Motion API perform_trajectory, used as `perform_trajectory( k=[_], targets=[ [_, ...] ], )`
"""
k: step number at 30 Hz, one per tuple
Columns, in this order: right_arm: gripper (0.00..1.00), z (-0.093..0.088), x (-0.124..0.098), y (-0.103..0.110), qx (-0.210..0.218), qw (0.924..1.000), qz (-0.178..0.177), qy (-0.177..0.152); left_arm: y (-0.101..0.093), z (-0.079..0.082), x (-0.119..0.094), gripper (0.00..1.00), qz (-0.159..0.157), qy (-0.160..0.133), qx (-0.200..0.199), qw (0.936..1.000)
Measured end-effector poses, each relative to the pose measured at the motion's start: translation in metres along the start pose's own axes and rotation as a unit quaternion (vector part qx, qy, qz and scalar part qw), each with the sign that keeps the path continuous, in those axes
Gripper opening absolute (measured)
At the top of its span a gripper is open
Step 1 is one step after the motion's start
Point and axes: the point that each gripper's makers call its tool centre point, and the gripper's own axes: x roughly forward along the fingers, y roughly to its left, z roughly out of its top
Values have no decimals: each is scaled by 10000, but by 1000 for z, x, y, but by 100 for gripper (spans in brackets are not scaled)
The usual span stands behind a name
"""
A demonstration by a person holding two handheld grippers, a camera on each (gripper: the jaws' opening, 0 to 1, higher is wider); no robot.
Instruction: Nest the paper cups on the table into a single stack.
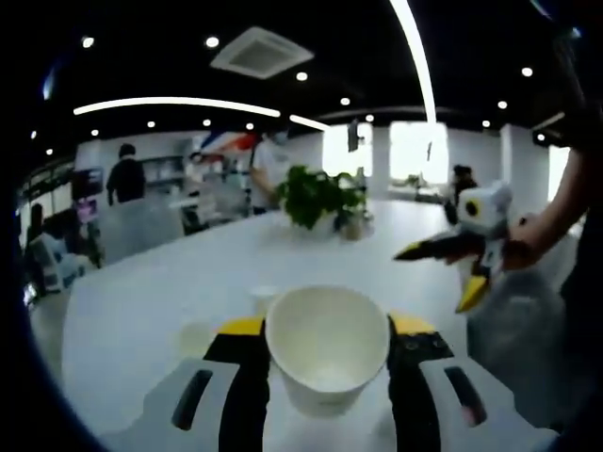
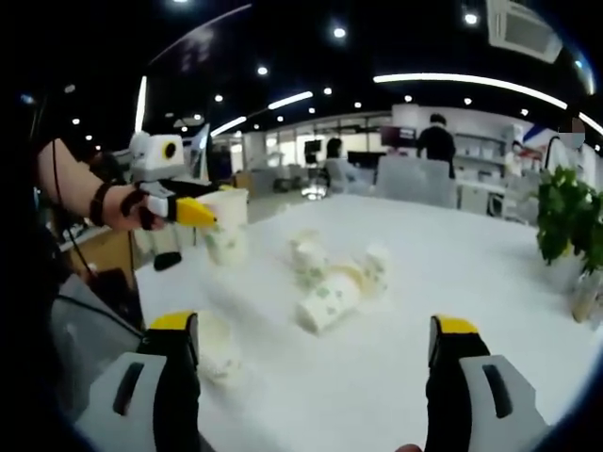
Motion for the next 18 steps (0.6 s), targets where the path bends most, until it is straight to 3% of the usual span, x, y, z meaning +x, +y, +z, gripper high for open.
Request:
perform_trajectory(
  k=[9,18],
  targets=[
    [100,-4,-7,-5,95,9999,-89,1,-42,-1,0,47,-583,-86,-349,9977],
    [99,-9,-12,-5,127,9998,-139,36,-63,-6,0,47,-741,-148,-438,9962]
  ],
)
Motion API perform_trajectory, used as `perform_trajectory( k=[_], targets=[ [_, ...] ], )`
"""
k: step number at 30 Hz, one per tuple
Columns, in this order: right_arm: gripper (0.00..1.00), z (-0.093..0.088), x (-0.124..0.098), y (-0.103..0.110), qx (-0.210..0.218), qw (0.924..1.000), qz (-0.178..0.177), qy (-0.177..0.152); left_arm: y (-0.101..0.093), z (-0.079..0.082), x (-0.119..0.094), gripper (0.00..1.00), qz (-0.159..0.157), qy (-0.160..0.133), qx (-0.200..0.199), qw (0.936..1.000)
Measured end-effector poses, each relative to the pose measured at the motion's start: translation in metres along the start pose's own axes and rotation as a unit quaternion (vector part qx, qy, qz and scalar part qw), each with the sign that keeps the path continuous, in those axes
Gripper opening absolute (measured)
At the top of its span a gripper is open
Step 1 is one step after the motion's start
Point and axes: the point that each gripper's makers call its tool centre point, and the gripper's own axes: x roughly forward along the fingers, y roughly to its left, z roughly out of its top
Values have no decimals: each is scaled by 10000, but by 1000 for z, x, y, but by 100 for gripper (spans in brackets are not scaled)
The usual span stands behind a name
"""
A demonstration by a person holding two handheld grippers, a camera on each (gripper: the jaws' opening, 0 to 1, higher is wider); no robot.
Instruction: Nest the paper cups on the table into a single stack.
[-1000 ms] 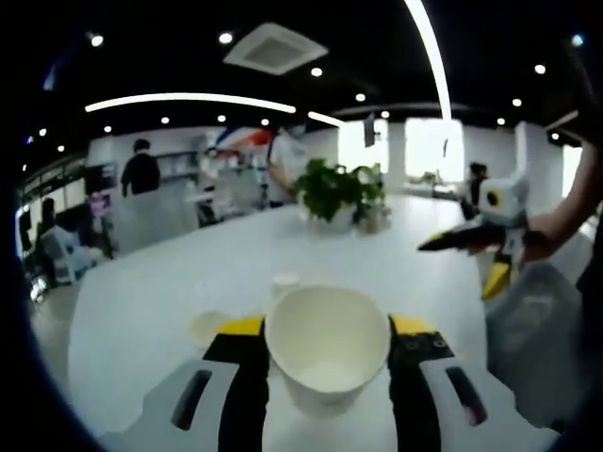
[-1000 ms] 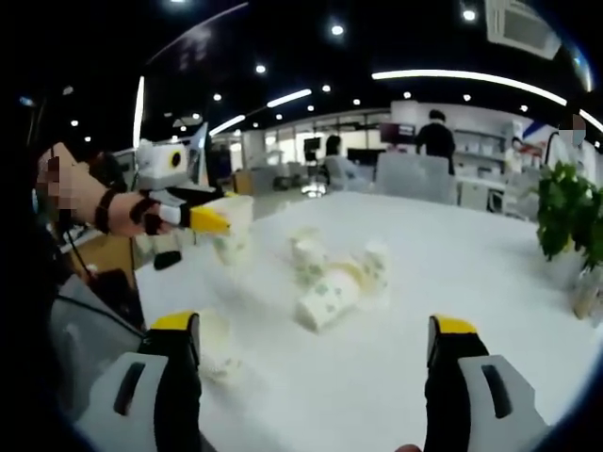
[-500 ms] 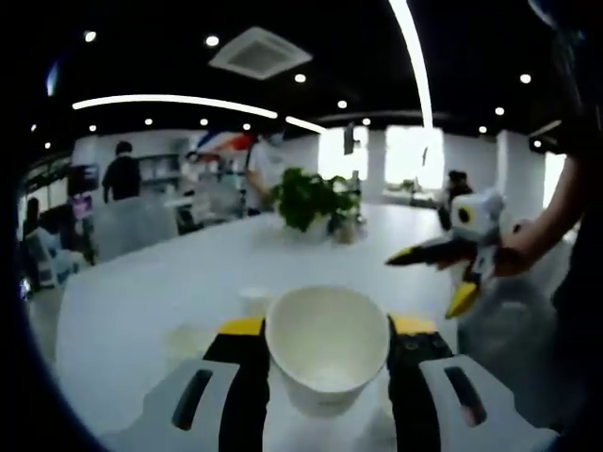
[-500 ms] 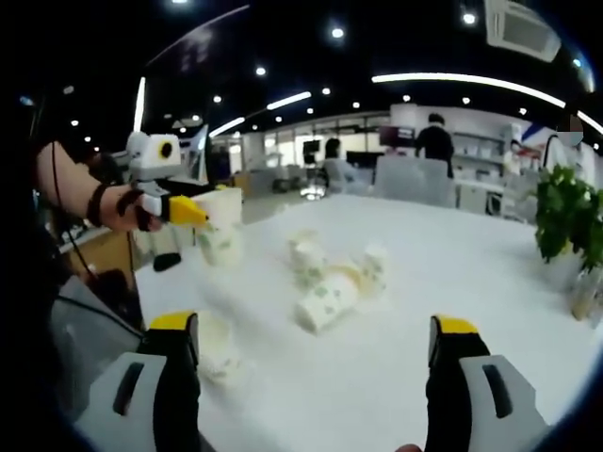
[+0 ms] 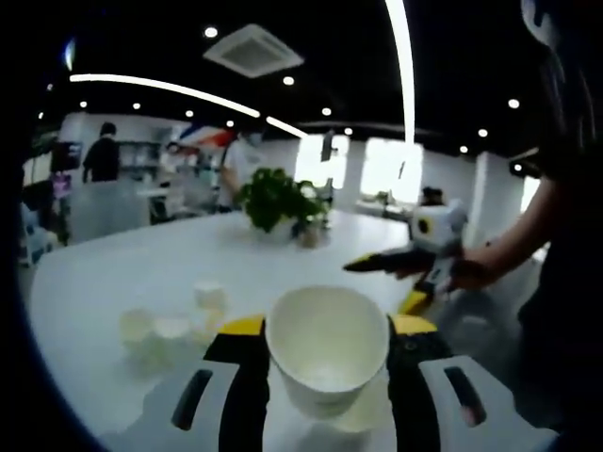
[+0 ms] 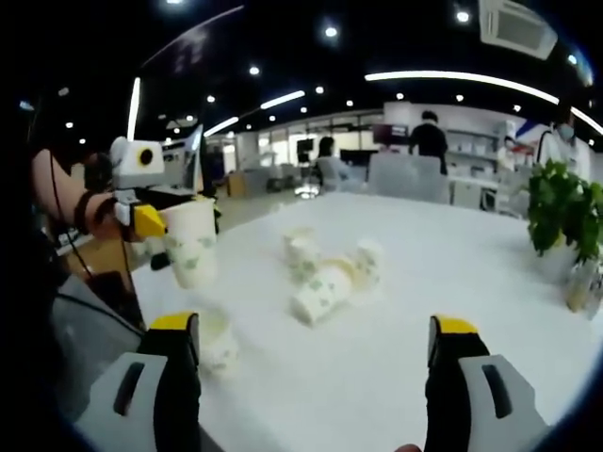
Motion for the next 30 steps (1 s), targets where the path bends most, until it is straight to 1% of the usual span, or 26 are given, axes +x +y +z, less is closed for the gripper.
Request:
perform_trajectory(
  k=[4,8,19,29,30],
  targets=[
    [99,-3,-3,1,3,10000,-29,17,-11,-3,5,48,-140,-55,3,9999],
    [99,-6,-6,1,1,10000,-44,62,-18,-10,10,48,-245,-3,11,9997],
    [98,-10,-13,-5,46,9998,-112,127,-21,-32,21,49,-370,104,-47,9993],
    [98,-12,-14,-9,92,9997,-157,144,-25,-34,29,49,-469,96,-37,9988],
    [98,-11,-14,-9,102,9997,-159,143,-24,-36,29,49,-466,104,-48,9988]
  ],
)
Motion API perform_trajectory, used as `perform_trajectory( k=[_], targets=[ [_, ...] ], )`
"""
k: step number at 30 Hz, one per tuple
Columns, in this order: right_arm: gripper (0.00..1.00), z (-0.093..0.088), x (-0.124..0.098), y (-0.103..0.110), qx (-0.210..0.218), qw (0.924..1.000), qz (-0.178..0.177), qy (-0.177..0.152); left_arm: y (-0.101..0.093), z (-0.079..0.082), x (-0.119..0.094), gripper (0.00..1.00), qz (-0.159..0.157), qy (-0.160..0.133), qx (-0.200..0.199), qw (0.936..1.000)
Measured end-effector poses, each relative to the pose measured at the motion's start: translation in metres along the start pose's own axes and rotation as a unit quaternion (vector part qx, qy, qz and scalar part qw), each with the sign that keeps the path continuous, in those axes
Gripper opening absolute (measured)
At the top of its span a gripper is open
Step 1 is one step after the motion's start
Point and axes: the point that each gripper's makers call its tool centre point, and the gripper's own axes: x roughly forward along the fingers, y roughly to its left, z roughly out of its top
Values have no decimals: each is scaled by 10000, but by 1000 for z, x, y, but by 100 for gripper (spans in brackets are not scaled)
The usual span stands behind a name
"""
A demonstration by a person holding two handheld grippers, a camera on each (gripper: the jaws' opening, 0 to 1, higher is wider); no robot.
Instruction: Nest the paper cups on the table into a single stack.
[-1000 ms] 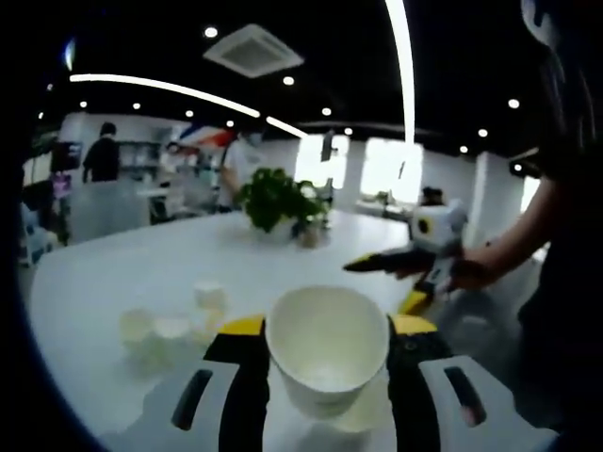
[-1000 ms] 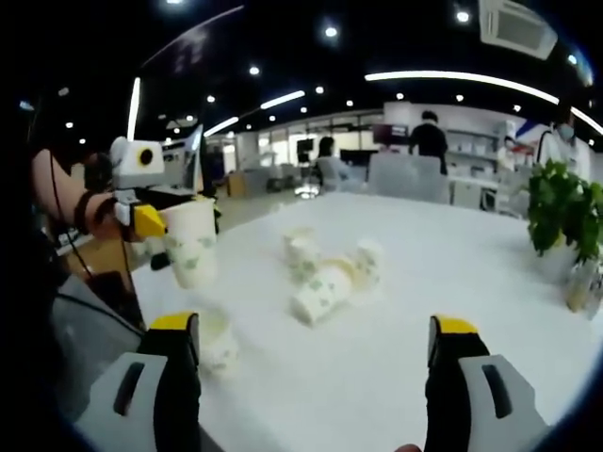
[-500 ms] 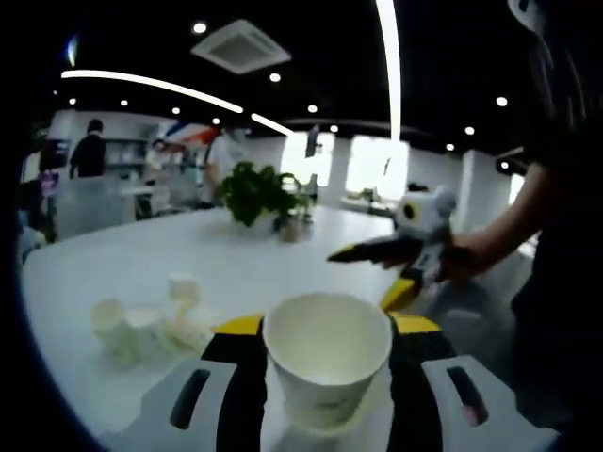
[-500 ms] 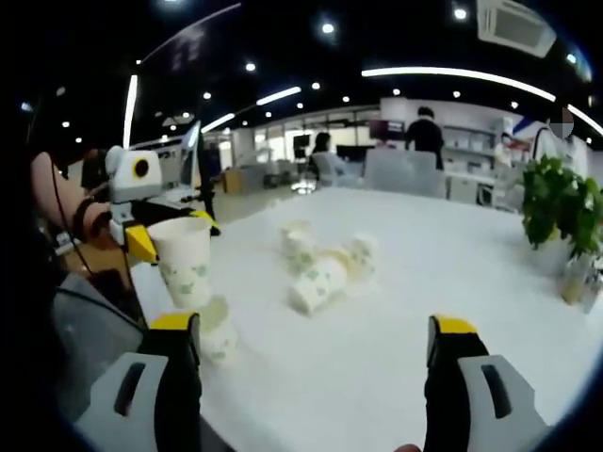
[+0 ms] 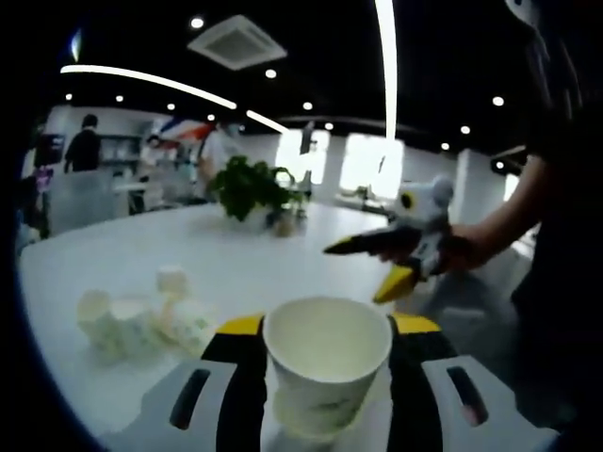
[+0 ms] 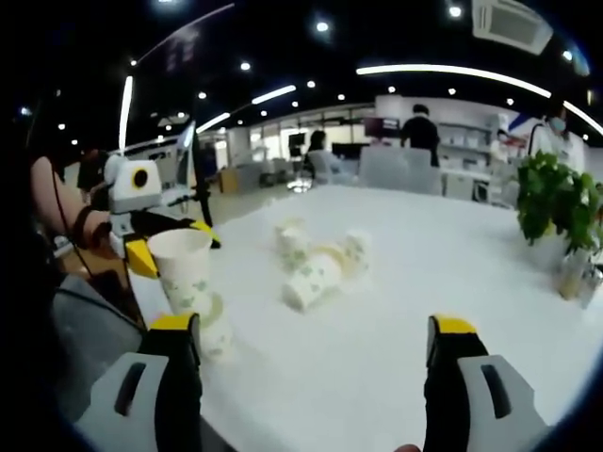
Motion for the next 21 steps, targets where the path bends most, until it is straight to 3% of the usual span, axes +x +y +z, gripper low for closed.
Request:
perform_trajectory(
  k=[10,17,21],
  targets=[
    [98,0,2,1,-33,10000,46,61,2,-18,6,49,39,76,-89,9999],
    [98,-3,2,0,-49,9999,53,132,5,-40,10,51,92,401,93,9991],
    [97,-4,3,3,-68,9998,100,160,6,-43,10,52,77,389,0,9992]
  ],
)
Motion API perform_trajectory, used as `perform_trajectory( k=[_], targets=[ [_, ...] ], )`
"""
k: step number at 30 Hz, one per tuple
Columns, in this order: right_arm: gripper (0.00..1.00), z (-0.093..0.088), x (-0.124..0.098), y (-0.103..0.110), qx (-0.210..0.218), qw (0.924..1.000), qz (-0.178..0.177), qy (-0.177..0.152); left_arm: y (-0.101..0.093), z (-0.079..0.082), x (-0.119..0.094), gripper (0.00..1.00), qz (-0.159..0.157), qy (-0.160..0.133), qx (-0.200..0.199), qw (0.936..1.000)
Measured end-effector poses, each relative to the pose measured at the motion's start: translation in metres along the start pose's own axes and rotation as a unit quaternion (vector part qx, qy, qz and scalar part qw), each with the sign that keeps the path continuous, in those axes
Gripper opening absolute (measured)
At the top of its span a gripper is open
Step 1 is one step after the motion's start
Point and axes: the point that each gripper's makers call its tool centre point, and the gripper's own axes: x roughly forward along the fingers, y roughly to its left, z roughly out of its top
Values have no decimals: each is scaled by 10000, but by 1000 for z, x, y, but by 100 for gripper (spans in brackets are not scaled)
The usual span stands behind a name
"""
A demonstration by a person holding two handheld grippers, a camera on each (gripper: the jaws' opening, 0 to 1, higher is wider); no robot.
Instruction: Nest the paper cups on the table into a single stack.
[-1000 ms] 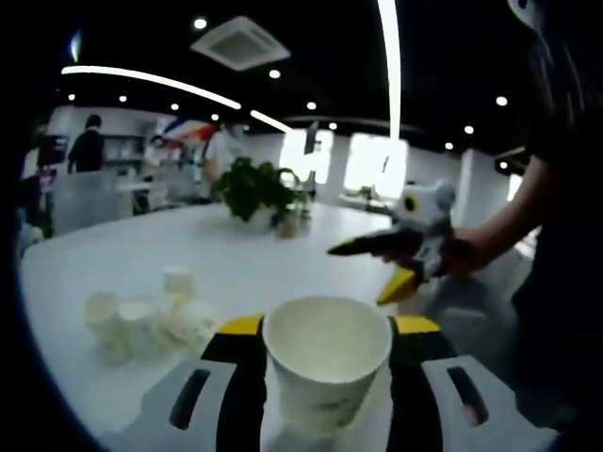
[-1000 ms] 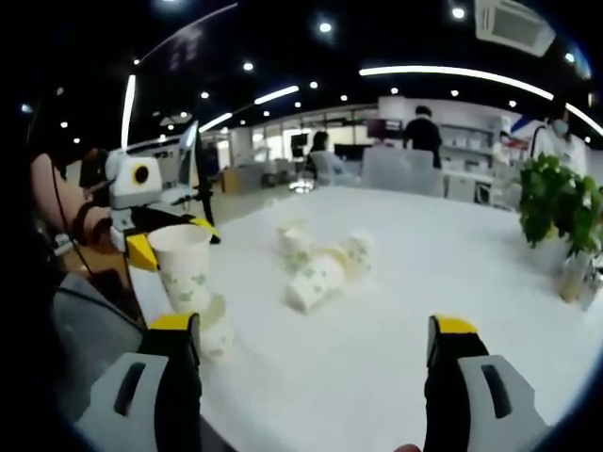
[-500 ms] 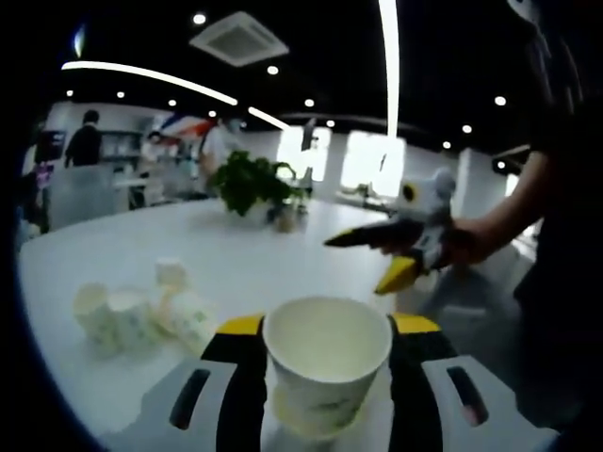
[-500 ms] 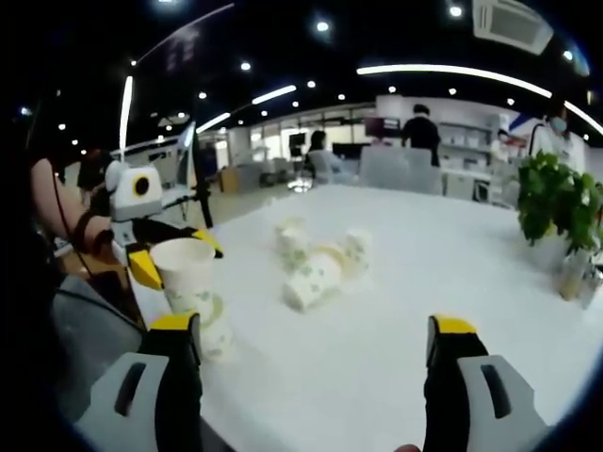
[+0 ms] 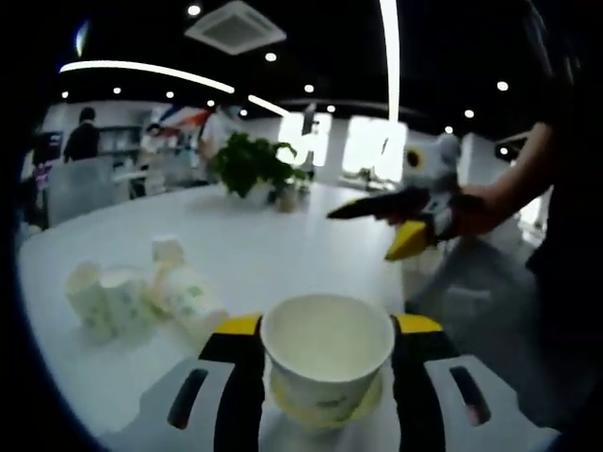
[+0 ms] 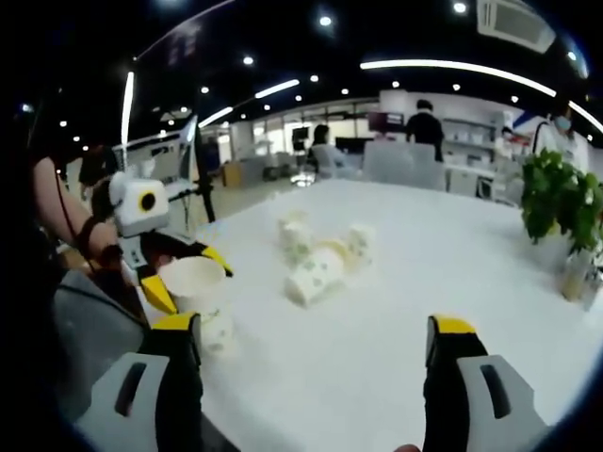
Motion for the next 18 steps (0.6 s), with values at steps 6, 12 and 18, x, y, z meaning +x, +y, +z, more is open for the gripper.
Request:
perform_trajectory(
  k=[6,12,18],
  targets=[
    [97,2,0,-2,-10,10000,22,2,2,-7,1,53,28,101,-30,9999],
    [97,3,1,0,-33,10000,50,0,-2,-16,1,53,-6,190,-69,9998],
    [97,1,-1,3,-18,10000,78,3,-3,-19,2,58,33,210,-129,9997]
  ],
)
